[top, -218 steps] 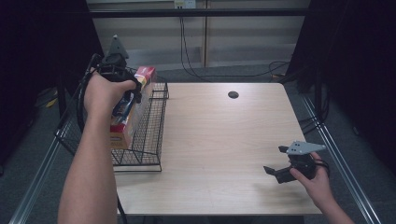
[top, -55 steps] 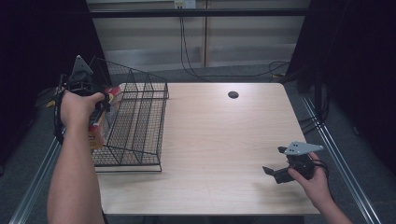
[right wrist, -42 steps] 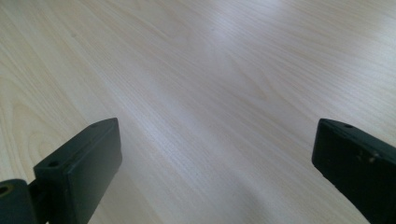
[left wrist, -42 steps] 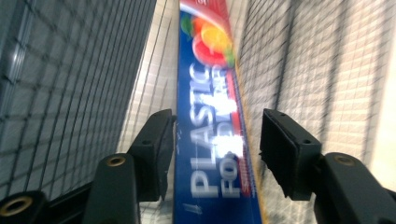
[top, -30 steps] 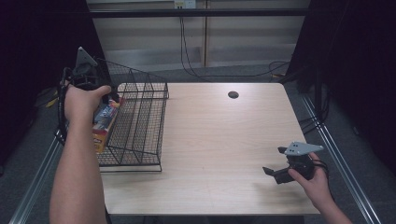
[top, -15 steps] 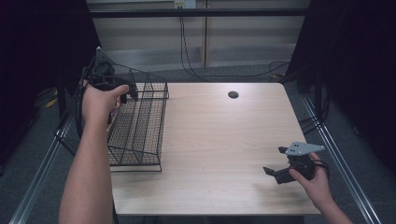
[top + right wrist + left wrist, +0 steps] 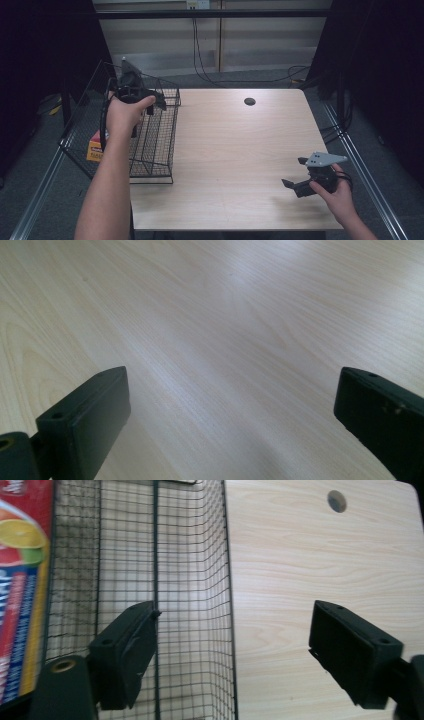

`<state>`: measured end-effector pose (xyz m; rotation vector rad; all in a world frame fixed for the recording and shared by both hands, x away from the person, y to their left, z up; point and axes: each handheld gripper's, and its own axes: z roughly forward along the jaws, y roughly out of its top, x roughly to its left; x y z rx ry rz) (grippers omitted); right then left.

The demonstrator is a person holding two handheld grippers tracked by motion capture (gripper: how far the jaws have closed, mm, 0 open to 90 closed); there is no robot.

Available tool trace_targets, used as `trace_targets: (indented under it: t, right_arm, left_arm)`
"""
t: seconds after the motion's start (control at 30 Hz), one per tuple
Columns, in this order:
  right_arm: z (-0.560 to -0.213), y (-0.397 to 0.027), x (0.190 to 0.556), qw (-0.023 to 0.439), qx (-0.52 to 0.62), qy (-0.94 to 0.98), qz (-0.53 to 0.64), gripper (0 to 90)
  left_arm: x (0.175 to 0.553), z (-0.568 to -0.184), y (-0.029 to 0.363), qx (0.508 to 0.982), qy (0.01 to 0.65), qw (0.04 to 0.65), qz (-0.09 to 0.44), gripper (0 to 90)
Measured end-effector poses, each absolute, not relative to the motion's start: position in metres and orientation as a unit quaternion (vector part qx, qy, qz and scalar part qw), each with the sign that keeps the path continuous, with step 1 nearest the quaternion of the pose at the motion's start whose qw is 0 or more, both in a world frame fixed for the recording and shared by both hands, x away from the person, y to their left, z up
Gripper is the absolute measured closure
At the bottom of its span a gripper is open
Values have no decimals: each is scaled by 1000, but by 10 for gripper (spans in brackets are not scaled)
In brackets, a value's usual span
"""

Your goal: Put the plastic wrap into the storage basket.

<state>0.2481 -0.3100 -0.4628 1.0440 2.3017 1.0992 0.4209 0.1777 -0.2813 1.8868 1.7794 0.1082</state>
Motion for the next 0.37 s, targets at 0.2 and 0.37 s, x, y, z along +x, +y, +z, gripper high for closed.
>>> trace_targets:
  t: [0.2,0.37]
  right_arm:
    - [-463,-310,248,190,370,821,392,16]
    - [-464,-311,248,192,371,821,390,16]
  left_arm:
    - [418,-292,165,713,640,285,37,167]
    - [415,-298,157,725,620,297,40,117]
